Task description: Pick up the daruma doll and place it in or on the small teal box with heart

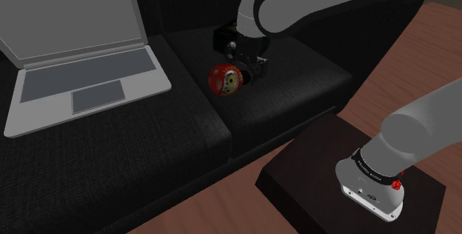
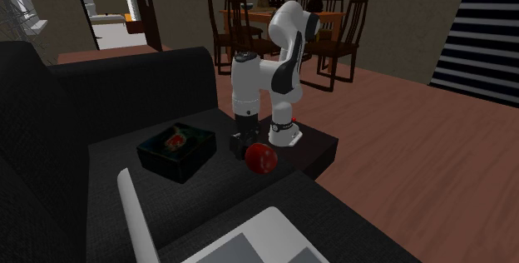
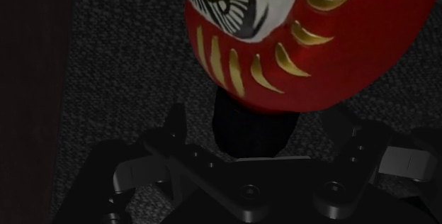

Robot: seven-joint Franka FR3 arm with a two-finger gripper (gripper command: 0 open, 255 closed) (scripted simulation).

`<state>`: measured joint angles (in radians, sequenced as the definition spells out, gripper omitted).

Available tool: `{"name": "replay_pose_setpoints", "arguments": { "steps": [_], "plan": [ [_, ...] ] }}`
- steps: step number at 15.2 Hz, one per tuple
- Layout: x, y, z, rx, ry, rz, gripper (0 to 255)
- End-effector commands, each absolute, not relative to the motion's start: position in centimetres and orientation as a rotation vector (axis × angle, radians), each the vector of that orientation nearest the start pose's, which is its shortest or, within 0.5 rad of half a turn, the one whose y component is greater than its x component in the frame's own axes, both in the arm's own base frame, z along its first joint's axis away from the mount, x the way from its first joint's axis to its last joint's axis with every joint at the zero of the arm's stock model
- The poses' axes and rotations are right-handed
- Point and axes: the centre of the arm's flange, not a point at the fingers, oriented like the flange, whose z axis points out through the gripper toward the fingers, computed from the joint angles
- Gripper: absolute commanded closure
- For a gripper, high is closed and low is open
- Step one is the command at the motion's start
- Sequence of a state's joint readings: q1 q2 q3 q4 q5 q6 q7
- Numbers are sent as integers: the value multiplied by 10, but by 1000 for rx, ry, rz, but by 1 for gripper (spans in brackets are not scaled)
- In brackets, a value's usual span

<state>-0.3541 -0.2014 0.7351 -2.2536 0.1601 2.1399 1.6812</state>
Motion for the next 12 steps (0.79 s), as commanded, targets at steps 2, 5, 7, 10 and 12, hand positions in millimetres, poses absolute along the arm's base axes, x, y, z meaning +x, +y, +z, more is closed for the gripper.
{"name": "replay_pose_setpoints", "arguments": {
  "steps": [2,5,7,10,12],
  "plan": [
    [458,199,429,-2383,1990,-31,255],
    [458,199,429,-2383,1990,-31,255],
    [458,199,429,-2383,1990,-31,255],
    [458,199,429,-2383,1990,-31,255],
    [458,199,439,-2383,1990,-31,255]
  ]
}}
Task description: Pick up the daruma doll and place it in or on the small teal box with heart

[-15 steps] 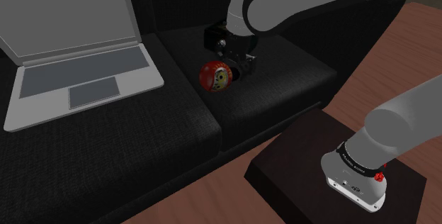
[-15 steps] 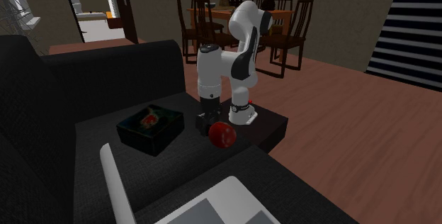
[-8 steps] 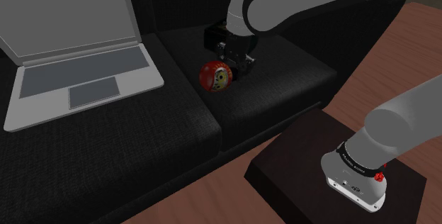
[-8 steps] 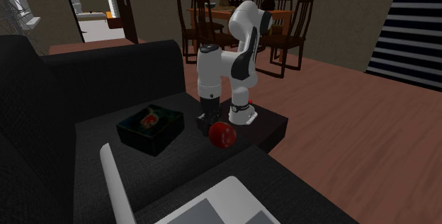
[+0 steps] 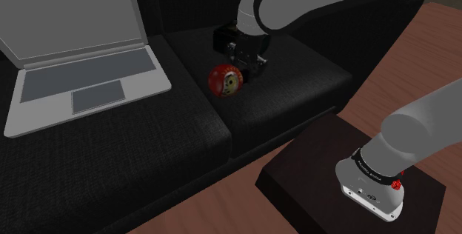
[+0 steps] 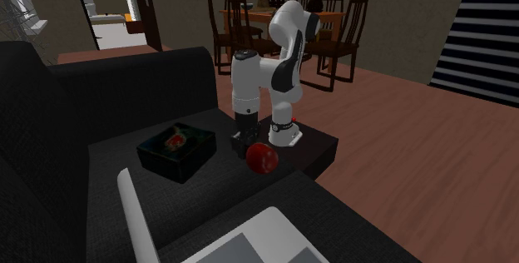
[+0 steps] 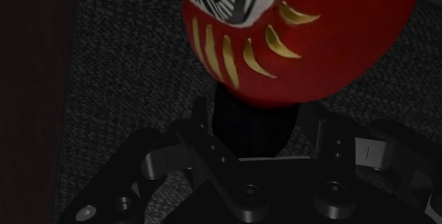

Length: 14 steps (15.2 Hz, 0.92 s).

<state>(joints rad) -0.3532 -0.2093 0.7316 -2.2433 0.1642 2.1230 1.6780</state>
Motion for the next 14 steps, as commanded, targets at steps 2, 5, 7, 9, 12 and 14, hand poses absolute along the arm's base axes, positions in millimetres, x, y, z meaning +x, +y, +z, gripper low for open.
{"name": "replay_pose_setpoints", "arguments": {
  "steps": [2,5,7,9,12,14],
  "plan": [
    [458,199,450,-2383,1990,-31,255],
    [458,199,466,-2383,1990,-31,255],
    [458,199,476,-2383,1990,-31,255],
    [458,199,487,-2383,1990,-31,255],
    [458,199,503,-2383,1990,-31,255],
    [458,199,513,-2383,1990,-31,255]
  ]
}}
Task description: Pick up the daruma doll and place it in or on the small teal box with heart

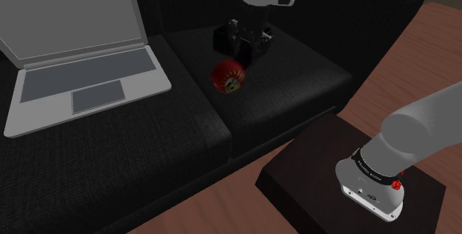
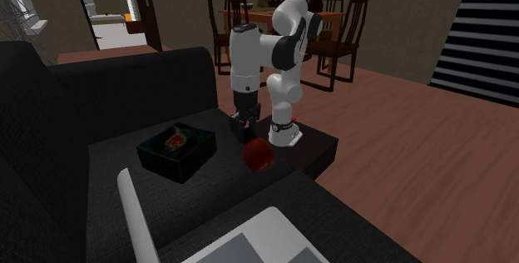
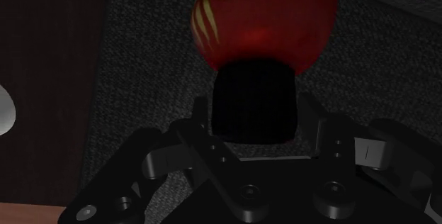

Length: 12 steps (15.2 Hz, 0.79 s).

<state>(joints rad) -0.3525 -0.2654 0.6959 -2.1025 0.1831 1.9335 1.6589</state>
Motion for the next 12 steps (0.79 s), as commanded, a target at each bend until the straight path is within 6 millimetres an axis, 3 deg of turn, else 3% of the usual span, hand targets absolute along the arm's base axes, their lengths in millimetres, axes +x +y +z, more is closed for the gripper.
{"name": "replay_pose_setpoints", "arguments": {
  "steps": [1,12],
  "plan": [
    [458,199,519,-2383,1990,-31,255],
    [458,199,577,-2383,1990,-31,255]
  ]
}}
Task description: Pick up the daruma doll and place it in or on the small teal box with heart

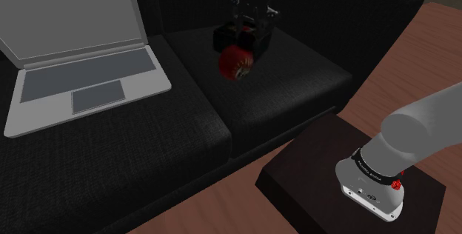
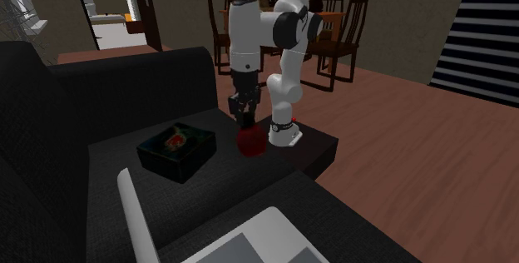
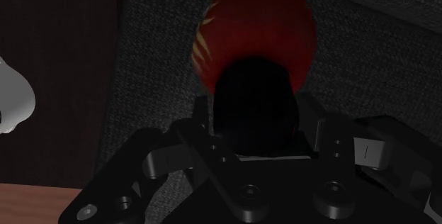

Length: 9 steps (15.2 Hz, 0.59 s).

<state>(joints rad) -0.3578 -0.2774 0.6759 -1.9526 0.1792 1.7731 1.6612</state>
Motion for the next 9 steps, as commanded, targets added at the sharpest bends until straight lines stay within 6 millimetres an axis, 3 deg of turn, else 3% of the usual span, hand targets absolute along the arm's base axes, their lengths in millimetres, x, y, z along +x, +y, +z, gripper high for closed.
{"name": "replay_pose_setpoints", "arguments": {
  "steps": [1,7,9],
  "plan": [
    [458,199,582,-2383,1990,-31,255],
    [458,199,613,-2383,1990,-31,255],
    [474,179,612,-2383,1990,-31,255]
  ]
}}
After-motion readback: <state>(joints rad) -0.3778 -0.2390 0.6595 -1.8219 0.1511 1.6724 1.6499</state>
